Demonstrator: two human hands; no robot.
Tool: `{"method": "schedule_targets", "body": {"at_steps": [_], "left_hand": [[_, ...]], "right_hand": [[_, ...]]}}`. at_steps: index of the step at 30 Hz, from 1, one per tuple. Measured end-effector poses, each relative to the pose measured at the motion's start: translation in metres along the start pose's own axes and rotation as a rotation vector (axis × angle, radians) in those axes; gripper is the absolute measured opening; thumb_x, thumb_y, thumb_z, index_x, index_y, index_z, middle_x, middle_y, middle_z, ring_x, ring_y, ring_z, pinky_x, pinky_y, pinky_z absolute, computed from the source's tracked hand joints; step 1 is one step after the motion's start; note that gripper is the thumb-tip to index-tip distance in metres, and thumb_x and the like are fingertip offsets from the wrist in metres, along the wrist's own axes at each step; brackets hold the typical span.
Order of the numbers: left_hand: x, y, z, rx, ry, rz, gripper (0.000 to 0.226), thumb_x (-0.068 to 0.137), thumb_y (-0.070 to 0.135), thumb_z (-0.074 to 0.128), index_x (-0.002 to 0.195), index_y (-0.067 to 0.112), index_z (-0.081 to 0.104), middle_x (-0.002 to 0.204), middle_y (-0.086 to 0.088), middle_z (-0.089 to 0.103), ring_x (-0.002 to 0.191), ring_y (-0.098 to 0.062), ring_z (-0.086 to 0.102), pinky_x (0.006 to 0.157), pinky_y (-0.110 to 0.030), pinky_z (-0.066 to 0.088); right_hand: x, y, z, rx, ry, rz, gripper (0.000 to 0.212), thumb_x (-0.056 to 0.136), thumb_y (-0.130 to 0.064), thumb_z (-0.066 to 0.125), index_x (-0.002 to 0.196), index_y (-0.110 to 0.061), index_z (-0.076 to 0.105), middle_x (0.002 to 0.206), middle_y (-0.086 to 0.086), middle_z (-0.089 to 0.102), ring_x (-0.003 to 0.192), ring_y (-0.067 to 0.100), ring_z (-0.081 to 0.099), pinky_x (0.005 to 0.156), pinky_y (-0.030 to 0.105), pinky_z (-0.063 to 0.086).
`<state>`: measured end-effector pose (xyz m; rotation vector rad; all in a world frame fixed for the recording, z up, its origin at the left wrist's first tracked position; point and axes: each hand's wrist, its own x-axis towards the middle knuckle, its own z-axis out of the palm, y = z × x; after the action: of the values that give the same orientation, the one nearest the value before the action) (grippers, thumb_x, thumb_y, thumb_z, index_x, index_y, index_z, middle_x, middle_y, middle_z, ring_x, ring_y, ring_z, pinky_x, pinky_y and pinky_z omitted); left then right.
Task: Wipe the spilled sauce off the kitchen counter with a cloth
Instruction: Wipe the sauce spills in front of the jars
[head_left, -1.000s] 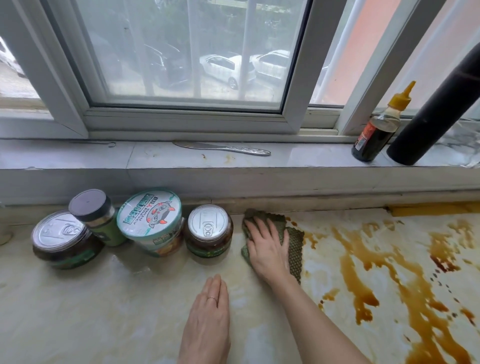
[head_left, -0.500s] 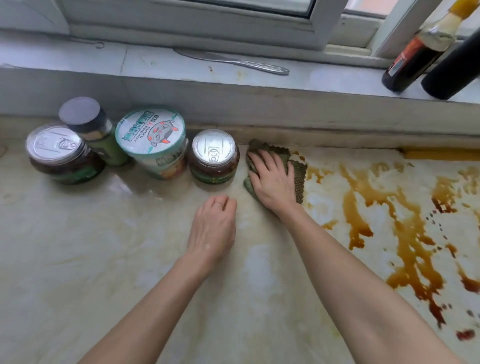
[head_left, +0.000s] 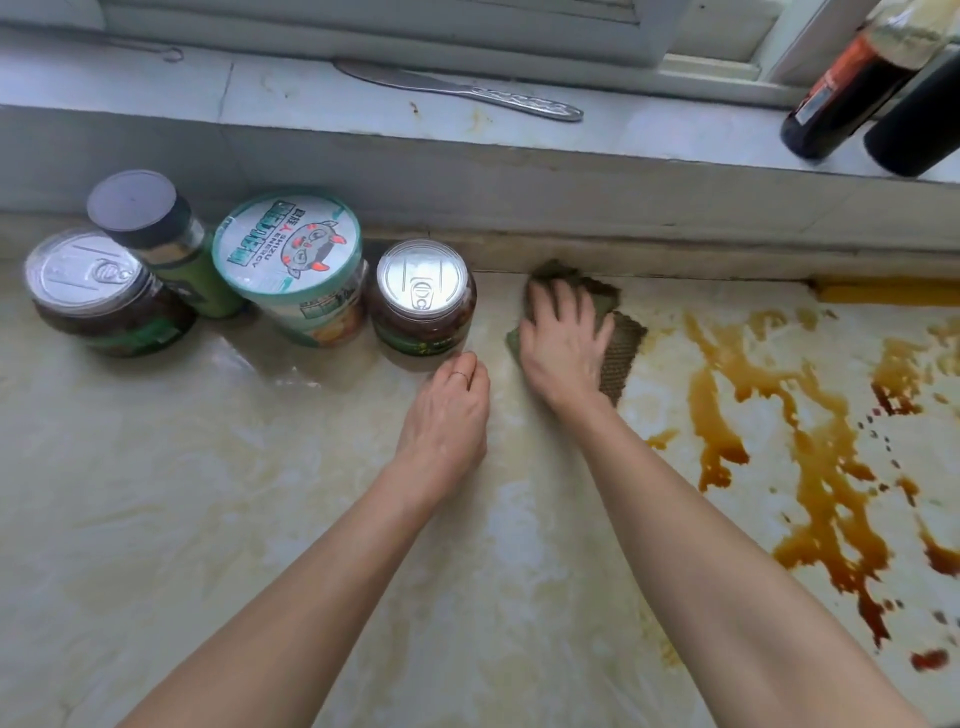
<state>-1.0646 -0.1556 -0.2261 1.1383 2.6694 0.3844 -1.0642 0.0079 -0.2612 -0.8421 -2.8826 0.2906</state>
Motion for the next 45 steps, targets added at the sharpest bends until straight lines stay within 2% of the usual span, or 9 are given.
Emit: {"method": "schedule_targets", "body": {"at_steps": [3,8,13,18,24,30,35,41,45], "left_hand": [[-0.001,-0.001,-0.003,-0.006,-0.029,-0.012,0.059,0.086,0.003,0.042,0.142,-0.001,0.025,0.15,-0.015,0.024,0.137,-0.028,0.024,0.112,-0.032,0.023],[-0.003,0.0,-0.011,-0.052,-0.046,-0.01,0.058,0.085,0.003,0.043,0.141,0.001,0.027,0.149,-0.011,0.025,0.136,-0.025,0.026,0.107,-0.027,0.025],[-0.004,0.0,-0.007,-0.07,-0.039,-0.009,0.062,0.086,0.004,0.044,0.144,0.0,0.023,0.151,-0.014,0.022,0.139,-0.026,0.022,0.112,-0.027,0.019],[-0.005,0.0,-0.011,-0.097,-0.034,-0.008,0.06,0.088,0.003,0.043,0.144,0.003,0.023,0.152,-0.01,0.02,0.139,-0.023,0.021,0.11,-0.027,0.023],[-0.006,-0.001,-0.008,-0.09,-0.024,0.007,0.061,0.086,0.004,0.042,0.145,0.001,0.023,0.152,-0.014,0.021,0.14,-0.025,0.021,0.114,-0.026,0.017],[-0.007,-0.004,-0.013,-0.123,-0.053,0.003,0.062,0.09,0.003,0.038,0.148,0.006,0.015,0.156,-0.007,0.01,0.143,-0.02,0.013,0.112,-0.025,0.016],[-0.007,-0.005,-0.009,-0.114,-0.055,0.013,0.063,0.09,0.004,0.038,0.148,0.004,0.015,0.157,-0.009,0.01,0.143,-0.019,0.013,0.114,-0.023,0.011],[-0.008,-0.005,-0.013,-0.139,-0.069,0.01,0.063,0.09,0.003,0.038,0.149,0.006,0.013,0.158,-0.007,0.007,0.144,-0.018,0.011,0.113,-0.022,0.01],[-0.008,-0.005,-0.01,-0.131,-0.076,0.003,0.065,0.09,0.004,0.039,0.149,0.005,0.013,0.158,-0.009,0.007,0.144,-0.02,0.011,0.114,-0.023,0.009]], "right_hand": [[-0.011,0.002,0.004,-0.011,0.023,-0.232,0.054,0.093,-0.044,0.03,0.142,-0.028,0.045,0.149,0.0,0.041,0.139,0.025,0.032,0.112,0.057,0.018],[0.006,0.012,0.004,0.004,0.09,0.122,0.05,0.094,-0.035,0.04,0.142,-0.023,0.045,0.147,0.005,0.042,0.138,0.026,0.031,0.114,0.056,0.015],[-0.004,0.005,0.004,-0.004,0.014,-0.23,0.052,0.094,-0.042,0.034,0.144,-0.028,0.043,0.149,0.0,0.041,0.14,0.024,0.03,0.114,0.056,0.017],[0.006,0.022,0.002,0.0,0.073,0.148,0.052,0.097,-0.036,0.042,0.147,-0.023,0.039,0.152,0.005,0.036,0.143,0.025,0.025,0.116,0.051,0.011],[-0.033,0.006,0.003,0.02,-0.025,-0.27,0.059,0.096,-0.044,0.023,0.149,-0.024,0.037,0.155,0.001,0.035,0.145,0.023,0.024,0.117,0.052,0.016],[-0.029,0.031,0.003,0.03,0.065,0.133,0.051,0.101,-0.034,0.037,0.15,-0.022,0.034,0.157,0.002,0.031,0.147,0.024,0.018,0.118,0.049,0.006],[-0.079,0.016,0.001,0.068,0.018,-0.203,0.052,0.096,-0.033,0.035,0.147,-0.024,0.041,0.153,0.0,0.038,0.145,0.024,0.027,0.118,0.051,0.018],[-0.085,0.036,-0.003,0.083,0.083,0.071,0.052,0.097,-0.023,0.049,0.148,-0.022,0.04,0.155,0.002,0.037,0.146,0.024,0.025,0.119,0.052,0.014],[-0.136,0.016,-0.005,0.085,-0.006,-0.191,0.054,0.096,-0.03,0.035,0.15,-0.024,0.037,0.155,-0.002,0.035,0.147,0.02,0.023,0.119,0.049,0.016]]}}
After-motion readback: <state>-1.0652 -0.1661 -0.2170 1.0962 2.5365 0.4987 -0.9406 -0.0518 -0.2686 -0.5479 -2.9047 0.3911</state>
